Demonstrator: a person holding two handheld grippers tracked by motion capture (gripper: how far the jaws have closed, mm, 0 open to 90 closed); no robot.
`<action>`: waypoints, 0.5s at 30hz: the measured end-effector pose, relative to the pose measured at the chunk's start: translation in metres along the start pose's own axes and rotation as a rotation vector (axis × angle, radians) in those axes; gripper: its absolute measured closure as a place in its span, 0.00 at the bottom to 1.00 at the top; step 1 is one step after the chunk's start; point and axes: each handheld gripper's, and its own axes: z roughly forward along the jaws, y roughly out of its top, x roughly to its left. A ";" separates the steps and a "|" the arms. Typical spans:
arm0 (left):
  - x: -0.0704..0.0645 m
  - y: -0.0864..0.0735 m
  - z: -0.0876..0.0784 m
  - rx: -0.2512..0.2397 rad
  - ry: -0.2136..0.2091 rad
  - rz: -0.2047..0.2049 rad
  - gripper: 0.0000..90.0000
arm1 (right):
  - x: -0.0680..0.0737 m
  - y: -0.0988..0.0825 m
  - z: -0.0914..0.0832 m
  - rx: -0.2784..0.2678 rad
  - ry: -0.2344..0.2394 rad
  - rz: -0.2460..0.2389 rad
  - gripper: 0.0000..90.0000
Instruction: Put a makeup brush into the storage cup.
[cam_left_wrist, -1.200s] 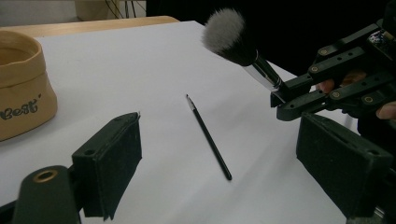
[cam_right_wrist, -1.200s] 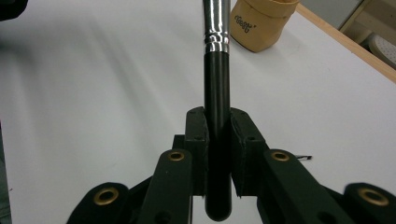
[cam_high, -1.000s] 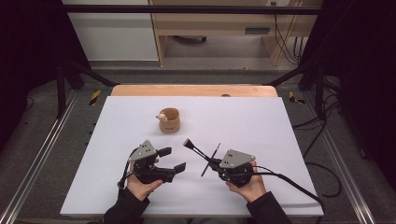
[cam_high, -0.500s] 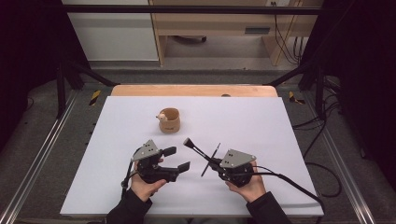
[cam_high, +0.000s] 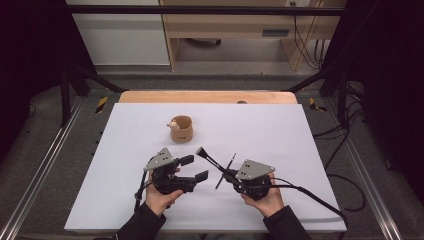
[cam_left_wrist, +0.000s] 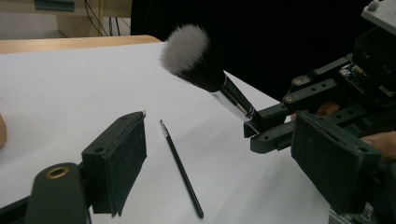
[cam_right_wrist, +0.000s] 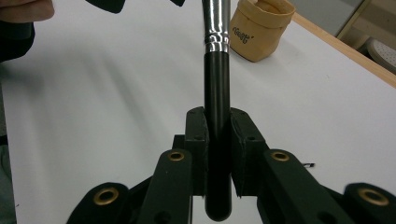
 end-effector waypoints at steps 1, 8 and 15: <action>0.000 0.000 0.000 0.000 0.000 0.000 0.20 | 0.000 0.000 0.000 0.000 0.000 0.000 0.88; -0.001 0.001 0.005 -0.011 -0.006 -0.005 0.20 | 0.000 0.000 0.000 -0.013 0.002 0.010 0.88; -0.001 0.003 0.006 -0.039 0.001 -0.018 0.20 | 0.001 0.000 0.001 -0.028 0.009 0.030 0.88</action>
